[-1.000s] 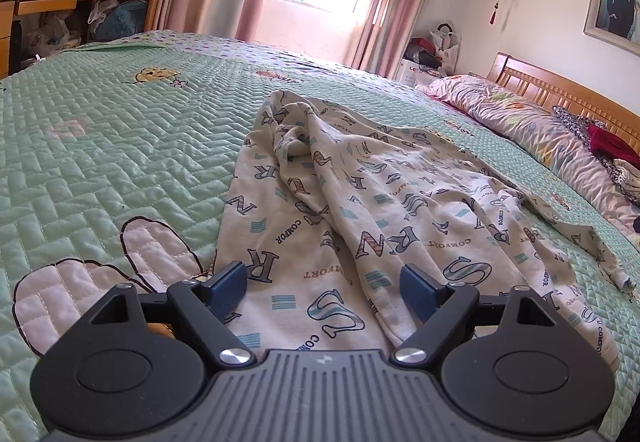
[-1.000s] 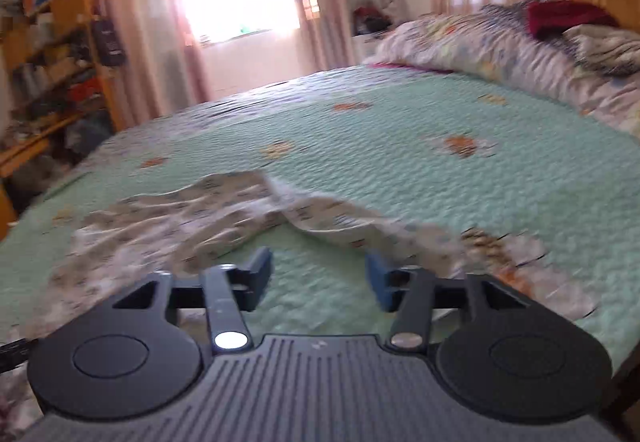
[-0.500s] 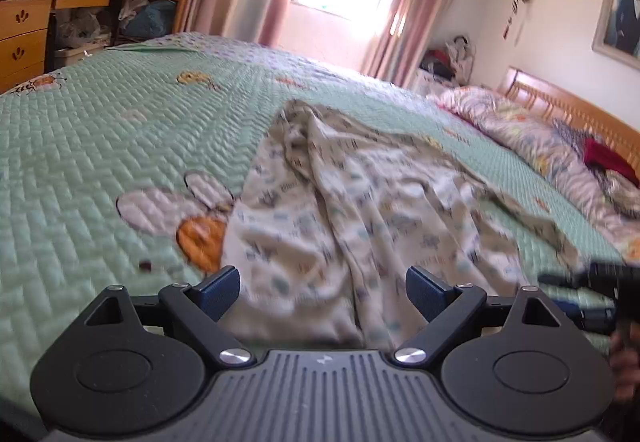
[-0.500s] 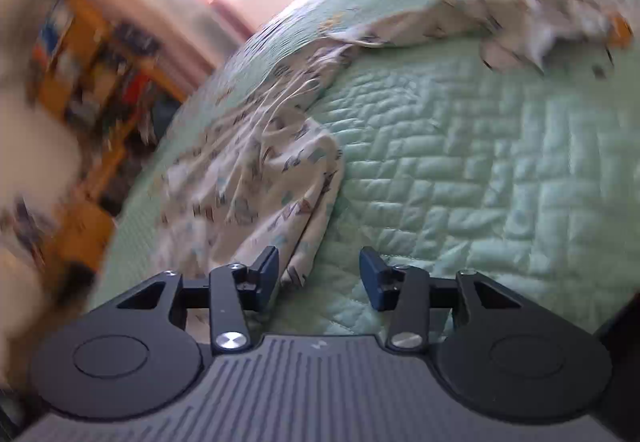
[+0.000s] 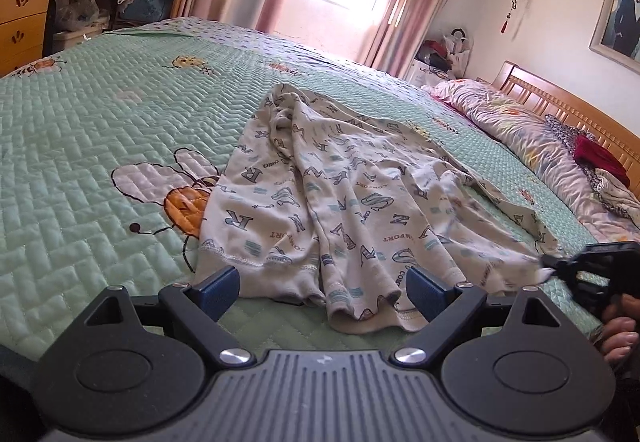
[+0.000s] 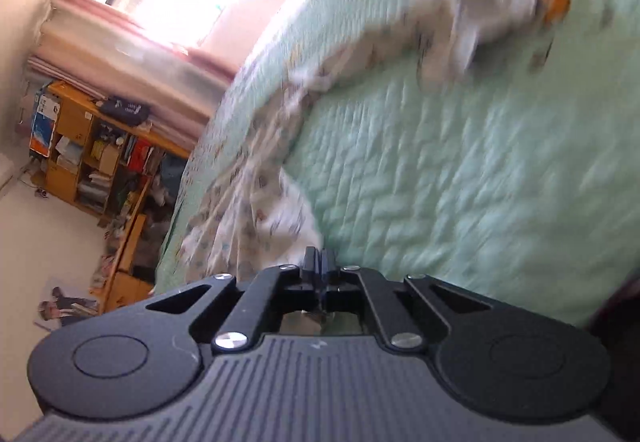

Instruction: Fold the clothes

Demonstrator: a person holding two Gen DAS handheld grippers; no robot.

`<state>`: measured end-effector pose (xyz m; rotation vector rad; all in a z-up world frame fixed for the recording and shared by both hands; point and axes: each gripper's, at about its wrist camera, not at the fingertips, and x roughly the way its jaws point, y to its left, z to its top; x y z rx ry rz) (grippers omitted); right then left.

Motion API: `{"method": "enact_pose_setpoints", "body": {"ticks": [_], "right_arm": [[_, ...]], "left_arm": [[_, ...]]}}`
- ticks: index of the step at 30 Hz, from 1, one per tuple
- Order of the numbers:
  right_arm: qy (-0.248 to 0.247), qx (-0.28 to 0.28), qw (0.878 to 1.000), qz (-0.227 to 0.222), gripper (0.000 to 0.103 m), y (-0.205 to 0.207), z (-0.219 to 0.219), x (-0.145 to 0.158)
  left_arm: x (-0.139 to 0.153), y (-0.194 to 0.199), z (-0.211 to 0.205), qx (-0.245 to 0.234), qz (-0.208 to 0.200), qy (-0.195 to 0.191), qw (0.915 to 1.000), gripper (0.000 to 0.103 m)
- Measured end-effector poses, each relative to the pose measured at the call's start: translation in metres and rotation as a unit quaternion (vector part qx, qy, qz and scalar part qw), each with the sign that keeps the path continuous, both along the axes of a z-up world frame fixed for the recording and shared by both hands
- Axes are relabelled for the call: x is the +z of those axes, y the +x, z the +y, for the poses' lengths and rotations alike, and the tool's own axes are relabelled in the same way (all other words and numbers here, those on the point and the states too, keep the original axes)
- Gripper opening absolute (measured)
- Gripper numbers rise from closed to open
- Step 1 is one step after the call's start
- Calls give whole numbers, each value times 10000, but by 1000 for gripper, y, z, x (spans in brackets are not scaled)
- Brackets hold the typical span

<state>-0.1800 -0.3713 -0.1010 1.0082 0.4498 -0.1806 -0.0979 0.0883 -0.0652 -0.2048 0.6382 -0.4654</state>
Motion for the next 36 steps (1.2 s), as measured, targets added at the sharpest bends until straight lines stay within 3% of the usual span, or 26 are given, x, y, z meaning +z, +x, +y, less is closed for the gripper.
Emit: {"method": "enact_pose_setpoints", "body": {"ticks": [3, 5, 8, 9, 13, 18, 20, 24, 29, 34, 35, 36], "right_arm": [[-483, -169, 9985, 175, 1, -20, -17, 20], [-520, -272, 9976, 360, 5, -30, -21, 20], [-580, -293, 9975, 293, 7, -38, -9, 16], [-698, -225, 9971, 187, 8, -39, -1, 17], [-732, 305, 9967, -155, 28, -27, 31, 19], [-739, 902, 9930, -195, 29, -7, 65, 18], [-838, 985, 9915, -117, 30, -5, 72, 17], [-692, 930, 9932, -50, 30, -9, 72, 13], [-779, 878, 9931, -57, 37, -14, 68, 15], [-605, 870, 9943, 91, 40, -9, 68, 7], [-582, 873, 9944, 117, 40, -9, 68, 6], [-558, 876, 9945, 144, 40, -8, 69, 5]], "left_arm": [[2, 1, 0, 10, -16, -51, 10000, 92], [1, 2, -1, 3, 17, -106, 9999, 92], [1, 0, -4, -38, 32, -107, 9999, 92], [2, -1, -4, -55, 19, -82, 9999, 92], [3, -3, -1, -78, 120, -192, 9997, 92], [-4, 1, 2, -233, 607, -720, 9953, 92], [-12, 8, 5, -273, 952, -1092, 9891, 92], [-31, 28, 13, -69, 1594, -1894, 9689, 92], [-38, 47, 31, 390, 1770, -2438, 9527, 91], [-55, 87, 45, 989, 2305, -3241, 9122, 91], [-52, 95, 43, 1032, 2291, -3208, 9132, 89], [-47, 103, 40, 1057, 2179, -3041, 9213, 66]]}}
